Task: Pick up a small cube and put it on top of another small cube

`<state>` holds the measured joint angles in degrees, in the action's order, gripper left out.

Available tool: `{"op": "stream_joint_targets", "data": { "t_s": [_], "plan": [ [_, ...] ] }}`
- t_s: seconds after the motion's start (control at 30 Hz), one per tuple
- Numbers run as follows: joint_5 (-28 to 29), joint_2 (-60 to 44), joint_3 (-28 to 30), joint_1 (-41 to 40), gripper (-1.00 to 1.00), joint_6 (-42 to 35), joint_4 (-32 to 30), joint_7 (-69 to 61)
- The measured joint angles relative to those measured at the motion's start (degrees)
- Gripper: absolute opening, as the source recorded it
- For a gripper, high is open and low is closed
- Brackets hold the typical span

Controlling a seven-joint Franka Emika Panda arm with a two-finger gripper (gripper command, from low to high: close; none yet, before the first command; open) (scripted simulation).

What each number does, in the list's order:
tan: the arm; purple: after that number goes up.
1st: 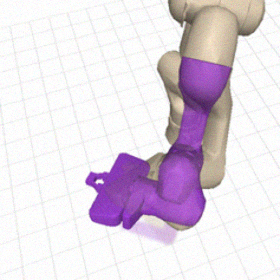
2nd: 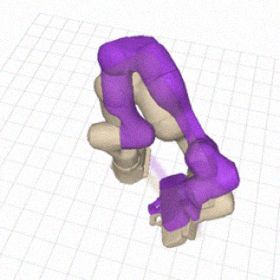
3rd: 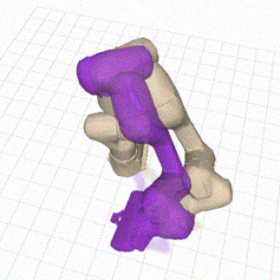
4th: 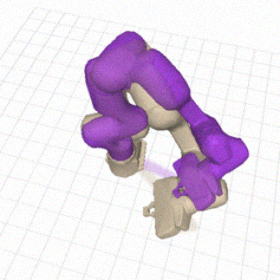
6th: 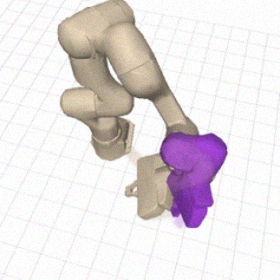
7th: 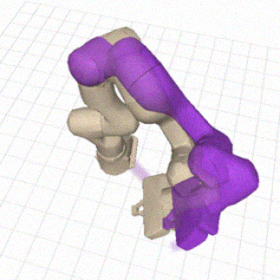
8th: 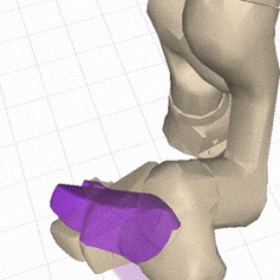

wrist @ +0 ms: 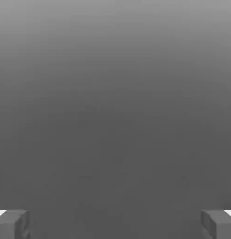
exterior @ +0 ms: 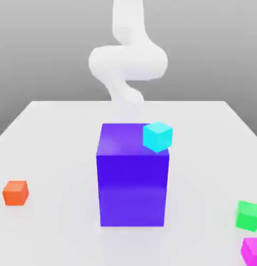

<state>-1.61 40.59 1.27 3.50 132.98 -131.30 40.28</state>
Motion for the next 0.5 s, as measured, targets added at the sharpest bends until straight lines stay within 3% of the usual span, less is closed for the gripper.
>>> {"op": "stream_joint_targets", "data": {
  "t_s": [0.5],
  "plan": [
    [-9.21, -31.67, 2.3, 16.22, 0.0, 6.98, 3.01, -33.01]
  ]
}}
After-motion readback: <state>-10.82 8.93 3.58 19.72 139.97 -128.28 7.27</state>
